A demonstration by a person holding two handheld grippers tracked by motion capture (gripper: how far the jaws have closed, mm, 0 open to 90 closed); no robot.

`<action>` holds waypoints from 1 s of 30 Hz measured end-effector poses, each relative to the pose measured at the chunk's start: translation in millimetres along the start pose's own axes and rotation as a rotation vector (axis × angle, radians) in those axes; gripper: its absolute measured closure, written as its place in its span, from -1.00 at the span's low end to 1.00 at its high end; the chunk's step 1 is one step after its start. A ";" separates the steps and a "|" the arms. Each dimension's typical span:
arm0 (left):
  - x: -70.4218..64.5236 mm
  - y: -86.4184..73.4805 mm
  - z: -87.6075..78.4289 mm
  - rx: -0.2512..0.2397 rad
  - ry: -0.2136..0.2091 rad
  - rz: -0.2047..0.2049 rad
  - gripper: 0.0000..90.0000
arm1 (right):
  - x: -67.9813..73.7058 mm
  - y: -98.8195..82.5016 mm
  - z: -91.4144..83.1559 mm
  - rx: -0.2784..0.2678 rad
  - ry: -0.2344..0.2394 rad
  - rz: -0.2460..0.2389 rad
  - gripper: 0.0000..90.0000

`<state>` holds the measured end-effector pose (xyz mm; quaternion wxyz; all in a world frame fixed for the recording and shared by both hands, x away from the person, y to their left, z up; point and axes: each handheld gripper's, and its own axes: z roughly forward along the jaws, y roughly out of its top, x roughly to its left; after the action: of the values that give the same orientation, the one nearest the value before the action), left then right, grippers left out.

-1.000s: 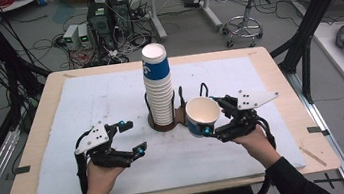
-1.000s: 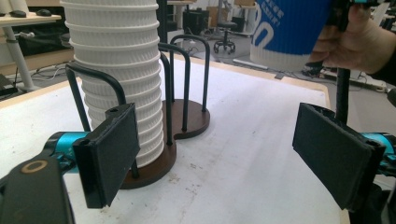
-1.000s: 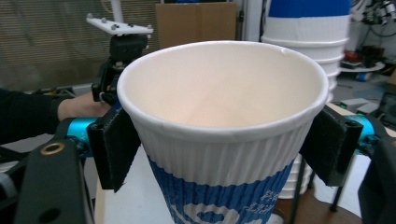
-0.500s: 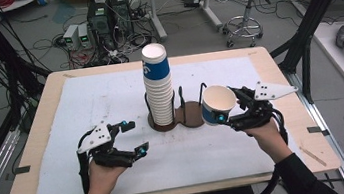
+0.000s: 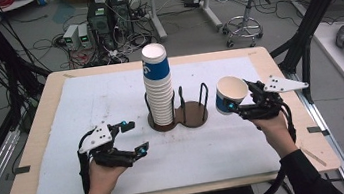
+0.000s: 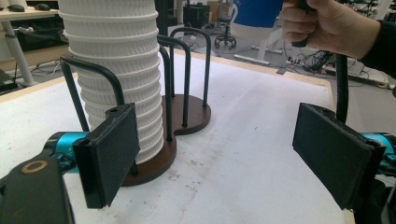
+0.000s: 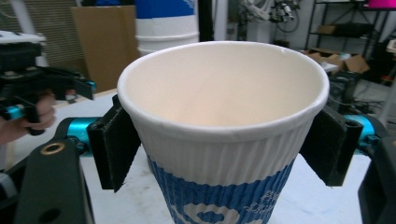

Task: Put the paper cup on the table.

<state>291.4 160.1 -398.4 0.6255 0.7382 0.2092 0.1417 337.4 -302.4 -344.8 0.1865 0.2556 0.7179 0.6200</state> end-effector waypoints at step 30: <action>10.5 -8.7 -2.5 -0.034 0.018 -0.075 -0.67 | -56.7 -37.5 8.5 0.065 -0.316 0.095 -0.51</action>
<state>298.2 168.4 -407.0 0.6408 0.7179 0.2399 0.1283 382.7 -333.3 -385.9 0.2592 0.3895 0.6865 0.5566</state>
